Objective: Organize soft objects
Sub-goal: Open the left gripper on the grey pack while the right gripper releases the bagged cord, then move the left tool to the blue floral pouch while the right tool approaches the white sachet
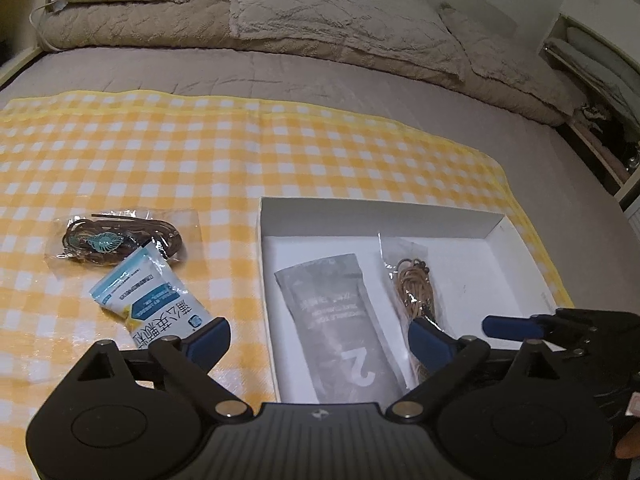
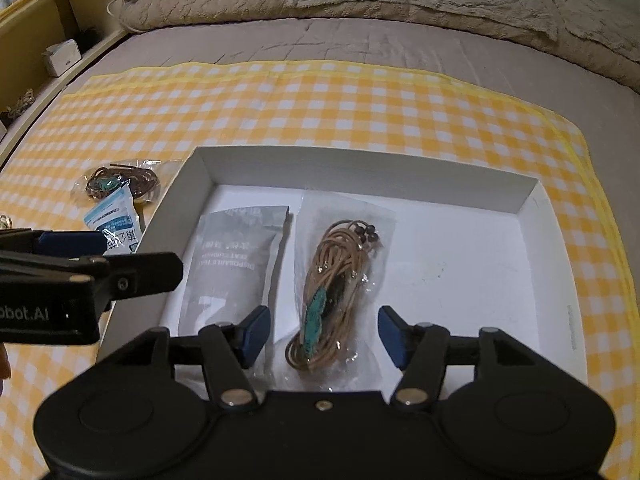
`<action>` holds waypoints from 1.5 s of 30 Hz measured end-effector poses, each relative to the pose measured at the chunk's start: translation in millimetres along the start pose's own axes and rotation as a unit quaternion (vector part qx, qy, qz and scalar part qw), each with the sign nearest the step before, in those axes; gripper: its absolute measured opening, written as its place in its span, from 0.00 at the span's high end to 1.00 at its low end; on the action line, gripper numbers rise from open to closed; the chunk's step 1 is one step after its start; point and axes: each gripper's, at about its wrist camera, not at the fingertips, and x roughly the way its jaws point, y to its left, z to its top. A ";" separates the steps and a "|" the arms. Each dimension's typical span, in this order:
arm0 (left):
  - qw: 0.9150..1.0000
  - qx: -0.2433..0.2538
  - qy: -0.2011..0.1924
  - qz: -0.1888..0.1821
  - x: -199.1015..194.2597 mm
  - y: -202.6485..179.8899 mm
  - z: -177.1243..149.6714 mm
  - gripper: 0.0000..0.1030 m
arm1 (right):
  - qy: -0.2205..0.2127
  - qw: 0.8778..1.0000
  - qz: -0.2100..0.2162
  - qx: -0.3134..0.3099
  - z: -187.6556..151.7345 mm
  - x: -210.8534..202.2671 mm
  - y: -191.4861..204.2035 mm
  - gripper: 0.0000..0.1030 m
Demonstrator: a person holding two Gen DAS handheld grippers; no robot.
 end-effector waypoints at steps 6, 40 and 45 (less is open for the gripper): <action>1.000 0.005 -0.005 0.005 -11.0 -2.1 -2.2 0.06 | -0.013 1.000 0.001 0.006 -7.1 -18.9 -6.3 0.39; 0.995 0.047 -0.073 0.044 -94.9 6.3 -25.8 0.00 | -0.132 0.990 -0.036 0.028 -44.4 -124.6 -14.9 0.00; 0.995 0.052 -0.074 0.050 -101.8 12.9 -28.0 0.00 | -0.143 0.988 -0.038 0.032 -47.1 -129.0 -12.0 0.00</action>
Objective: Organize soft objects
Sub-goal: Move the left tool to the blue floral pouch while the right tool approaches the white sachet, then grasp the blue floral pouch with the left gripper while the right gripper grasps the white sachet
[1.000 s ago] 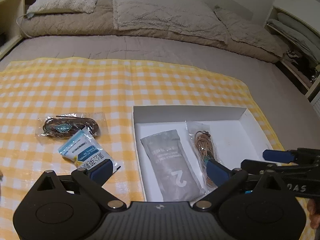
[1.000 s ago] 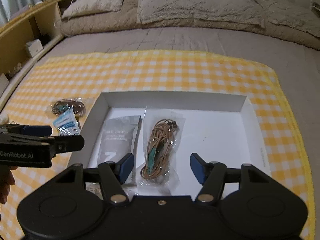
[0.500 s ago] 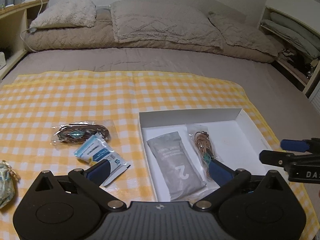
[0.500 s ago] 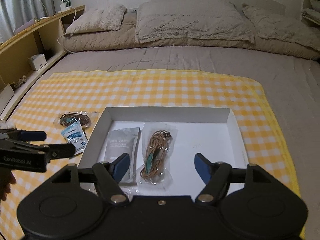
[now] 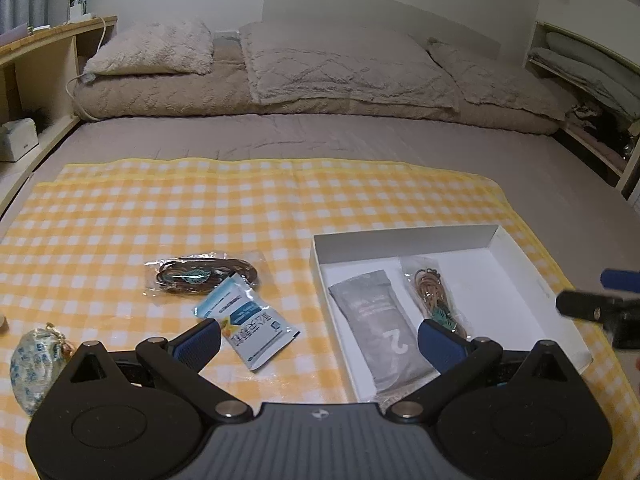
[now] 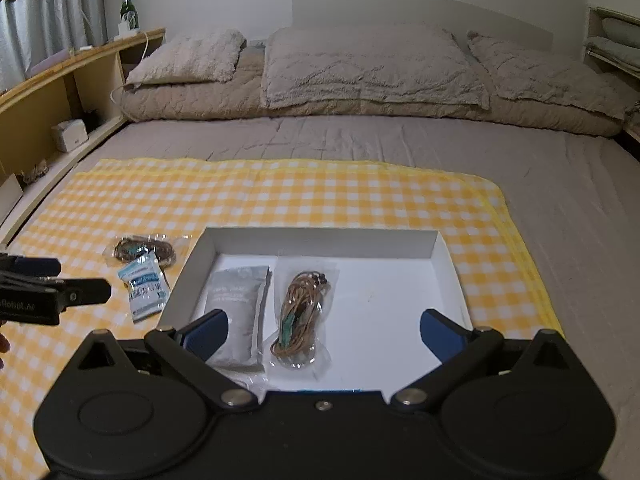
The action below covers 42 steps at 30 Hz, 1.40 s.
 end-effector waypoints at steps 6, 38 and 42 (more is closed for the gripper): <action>1.000 0.000 -0.009 0.024 -8.4 18.6 -3.1 0.00 | -0.026 1.000 -0.006 0.012 1.4 -0.7 0.9 0.00; 0.980 -0.104 0.005 0.167 -33.9 195.0 -28.4 0.00 | -0.014 0.996 0.048 -0.069 29.7 67.3 120.1 0.00; 0.977 -0.118 0.014 0.177 -29.7 214.0 -33.3 0.00 | -0.016 0.995 0.055 -0.086 32.7 77.8 139.6 0.00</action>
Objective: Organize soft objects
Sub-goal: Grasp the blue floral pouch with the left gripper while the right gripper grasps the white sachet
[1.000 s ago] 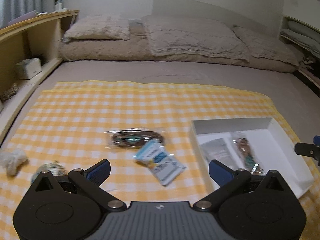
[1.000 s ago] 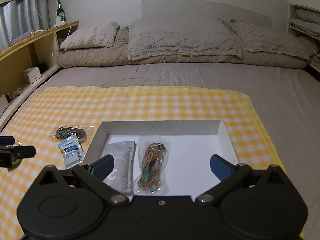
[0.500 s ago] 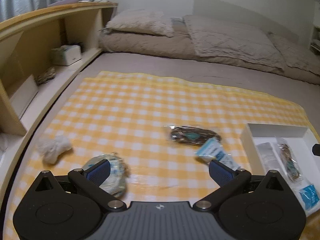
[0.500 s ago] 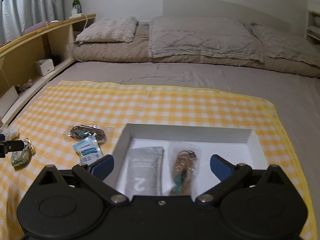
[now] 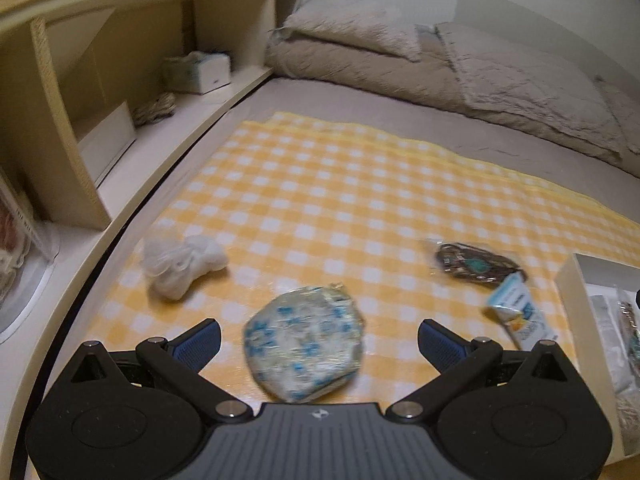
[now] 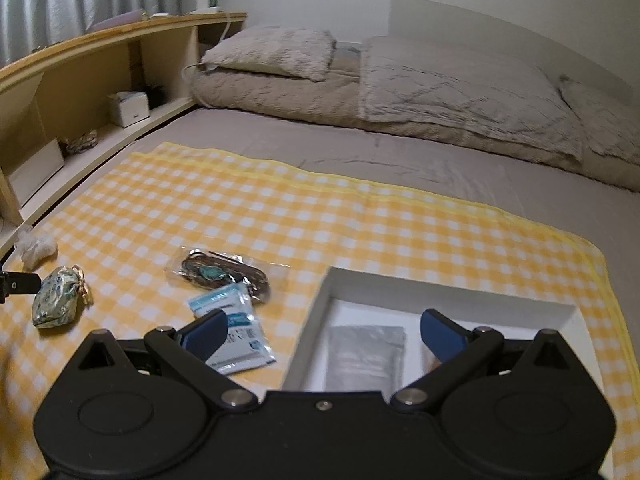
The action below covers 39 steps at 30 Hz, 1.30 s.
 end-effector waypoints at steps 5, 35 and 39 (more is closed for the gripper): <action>1.000 -0.010 0.015 0.005 15.4 14.1 -0.4 0.00 | 0.004 1.000 0.012 -0.013 6.7 18.4 20.4 0.00; 0.995 -0.029 0.083 -0.039 73.2 16.8 0.0 0.00 | 0.123 0.978 0.089 -0.140 -4.5 137.0 68.7 0.26; 0.995 -0.021 0.086 -0.034 73.6 11.5 -0.2 0.04 | 0.144 0.972 0.101 -0.154 -10.1 142.5 73.3 0.33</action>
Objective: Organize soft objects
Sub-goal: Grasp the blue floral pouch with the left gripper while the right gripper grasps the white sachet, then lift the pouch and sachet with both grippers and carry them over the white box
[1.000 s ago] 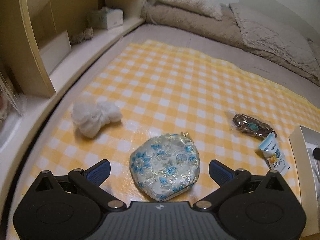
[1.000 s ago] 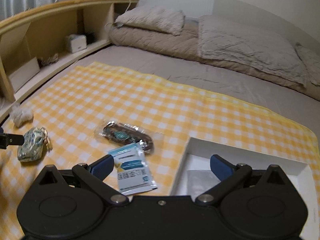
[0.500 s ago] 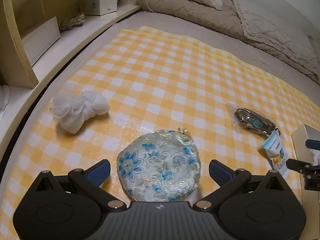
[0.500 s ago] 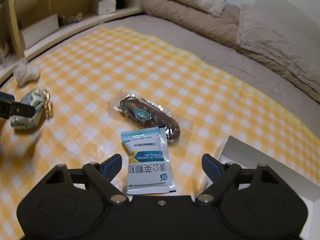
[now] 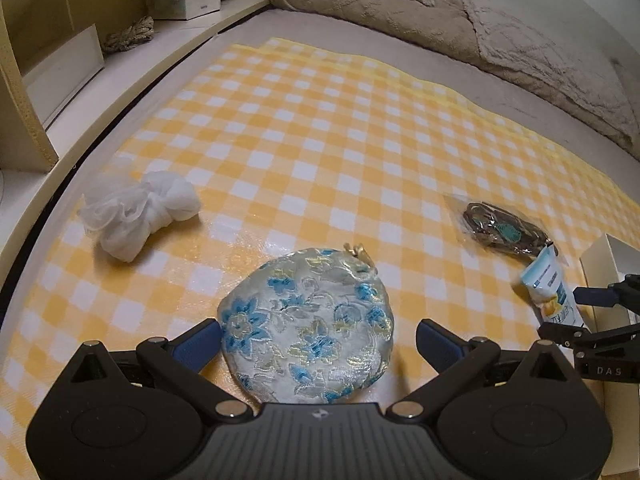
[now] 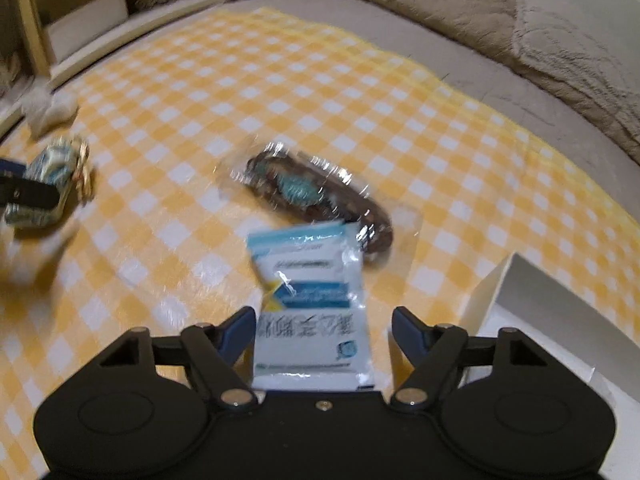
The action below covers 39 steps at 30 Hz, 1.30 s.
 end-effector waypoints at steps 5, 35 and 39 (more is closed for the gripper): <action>1.000 -0.017 0.005 -0.003 -0.3 3.9 2.0 0.16 | 0.003 1.000 0.009 -0.002 -0.2 -0.4 3.6 0.40; 0.998 -0.023 -0.059 -0.024 -54.2 -21.8 5.7 0.33 | -0.042 0.999 0.009 0.027 2.6 -57.6 9.1 0.65; 0.995 -0.029 -0.086 -0.034 -70.2 -29.6 6.6 0.33 | -0.075 0.996 0.009 0.039 1.3 -83.9 7.3 0.65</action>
